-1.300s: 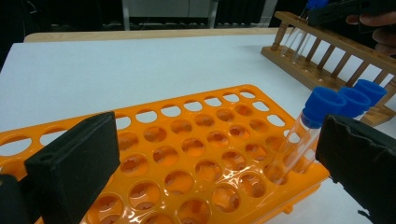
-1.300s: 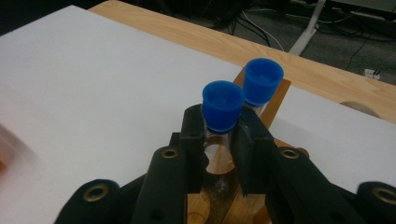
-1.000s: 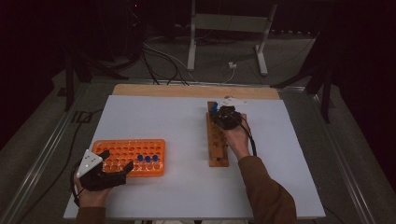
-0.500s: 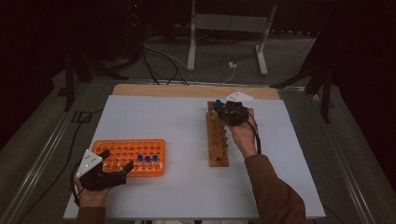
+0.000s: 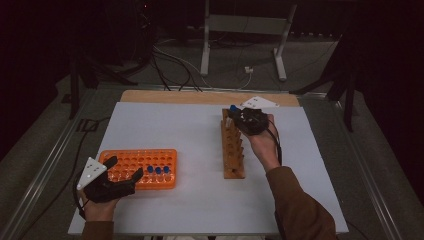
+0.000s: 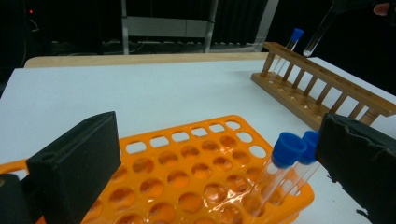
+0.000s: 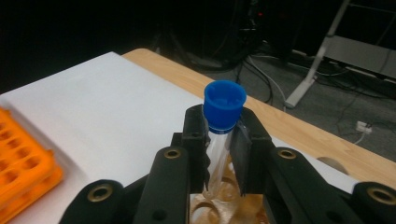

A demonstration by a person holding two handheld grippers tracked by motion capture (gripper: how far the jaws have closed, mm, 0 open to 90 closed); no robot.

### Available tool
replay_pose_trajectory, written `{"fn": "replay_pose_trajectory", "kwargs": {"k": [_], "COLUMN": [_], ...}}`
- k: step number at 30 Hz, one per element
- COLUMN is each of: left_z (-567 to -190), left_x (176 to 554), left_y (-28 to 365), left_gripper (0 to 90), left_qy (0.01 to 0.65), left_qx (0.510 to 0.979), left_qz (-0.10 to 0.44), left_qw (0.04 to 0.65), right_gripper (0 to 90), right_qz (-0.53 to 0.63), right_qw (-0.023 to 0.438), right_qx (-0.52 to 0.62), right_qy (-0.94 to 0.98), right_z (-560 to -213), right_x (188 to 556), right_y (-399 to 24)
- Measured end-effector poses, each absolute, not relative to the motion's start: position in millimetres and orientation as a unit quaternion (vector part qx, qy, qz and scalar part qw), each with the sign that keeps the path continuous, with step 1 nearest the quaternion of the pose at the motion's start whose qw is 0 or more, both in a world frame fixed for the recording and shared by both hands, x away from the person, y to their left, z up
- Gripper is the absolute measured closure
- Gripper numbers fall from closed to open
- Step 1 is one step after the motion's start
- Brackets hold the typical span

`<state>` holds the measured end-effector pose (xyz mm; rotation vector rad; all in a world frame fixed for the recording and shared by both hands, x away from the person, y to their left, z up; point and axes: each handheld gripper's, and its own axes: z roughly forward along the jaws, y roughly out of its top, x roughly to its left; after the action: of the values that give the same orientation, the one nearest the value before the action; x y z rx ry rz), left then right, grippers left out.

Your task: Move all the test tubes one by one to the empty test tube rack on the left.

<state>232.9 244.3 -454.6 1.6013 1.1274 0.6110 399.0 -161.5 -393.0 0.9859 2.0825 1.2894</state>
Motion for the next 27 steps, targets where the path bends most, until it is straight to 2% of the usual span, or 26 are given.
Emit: {"fn": "replay_pose_trajectory", "kwargs": {"k": [27], "left_z": [-436], "left_x": [267], "left_y": [208], "left_gripper": [1.5], "left_qy": [0.433], "left_qx": [0.701], "left_qz": [0.242], "left_qw": [0.513], "right_gripper": [76.7], "right_qz": [0.486], "right_qw": [0.138], "right_qx": [0.282], "right_qy": [0.816], "right_z": [-393], "right_x": [364], "right_y": [-76]}}
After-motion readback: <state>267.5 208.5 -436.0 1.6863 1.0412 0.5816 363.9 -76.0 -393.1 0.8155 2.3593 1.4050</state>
